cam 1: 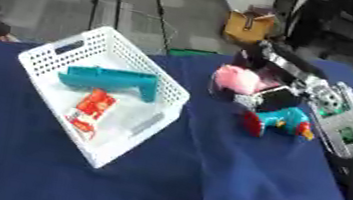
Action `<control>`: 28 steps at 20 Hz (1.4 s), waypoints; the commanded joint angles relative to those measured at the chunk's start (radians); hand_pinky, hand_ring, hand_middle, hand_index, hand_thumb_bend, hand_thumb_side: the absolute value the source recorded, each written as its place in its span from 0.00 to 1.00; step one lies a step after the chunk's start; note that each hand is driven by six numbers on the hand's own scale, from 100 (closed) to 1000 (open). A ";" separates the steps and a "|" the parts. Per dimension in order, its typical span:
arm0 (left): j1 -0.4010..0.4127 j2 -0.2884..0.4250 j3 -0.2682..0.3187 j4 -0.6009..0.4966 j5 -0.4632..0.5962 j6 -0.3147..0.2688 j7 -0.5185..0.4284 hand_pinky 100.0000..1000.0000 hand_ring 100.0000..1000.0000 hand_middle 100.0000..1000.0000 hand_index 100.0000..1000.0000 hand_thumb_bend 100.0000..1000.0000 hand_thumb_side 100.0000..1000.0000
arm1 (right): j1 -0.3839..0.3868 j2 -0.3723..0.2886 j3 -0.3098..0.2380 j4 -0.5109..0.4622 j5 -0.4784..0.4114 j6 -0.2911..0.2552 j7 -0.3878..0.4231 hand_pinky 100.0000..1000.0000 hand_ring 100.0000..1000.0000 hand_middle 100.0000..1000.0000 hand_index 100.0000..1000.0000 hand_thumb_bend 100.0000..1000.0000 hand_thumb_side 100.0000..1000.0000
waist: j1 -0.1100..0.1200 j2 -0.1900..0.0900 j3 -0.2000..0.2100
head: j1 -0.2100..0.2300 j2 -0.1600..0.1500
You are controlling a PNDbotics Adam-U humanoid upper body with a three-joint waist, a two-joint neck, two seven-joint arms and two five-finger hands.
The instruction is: Pick up objects on the table and place them in the box.
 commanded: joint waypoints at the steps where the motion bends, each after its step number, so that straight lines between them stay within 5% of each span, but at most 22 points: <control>1: -0.020 0.002 -0.002 -0.021 0.008 -0.001 -0.008 0.73 0.64 0.69 0.80 0.20 0.83 | -0.052 0.019 0.000 0.050 0.016 -0.006 -0.020 0.08 0.16 0.28 0.52 0.14 0.10 | 0.004 -0.012 0.011 | -0.015 -0.013; 16: -0.074 -0.027 -0.042 -0.021 0.039 0.002 -0.051 0.73 0.64 0.69 0.80 0.19 0.84 | -0.261 0.192 -0.074 0.362 0.243 -0.050 -0.200 0.10 0.17 0.30 0.53 0.12 0.10 | 0.000 0.016 0.147 | -0.090 -0.053; 28: -0.087 -0.040 -0.051 -0.021 0.053 0.003 -0.066 0.73 0.64 0.69 0.80 0.19 0.83 | -0.285 0.269 -0.105 0.451 0.335 -0.065 -0.267 0.16 0.22 0.38 0.62 0.07 0.16 | 0.002 0.018 0.181 | -0.106 -0.059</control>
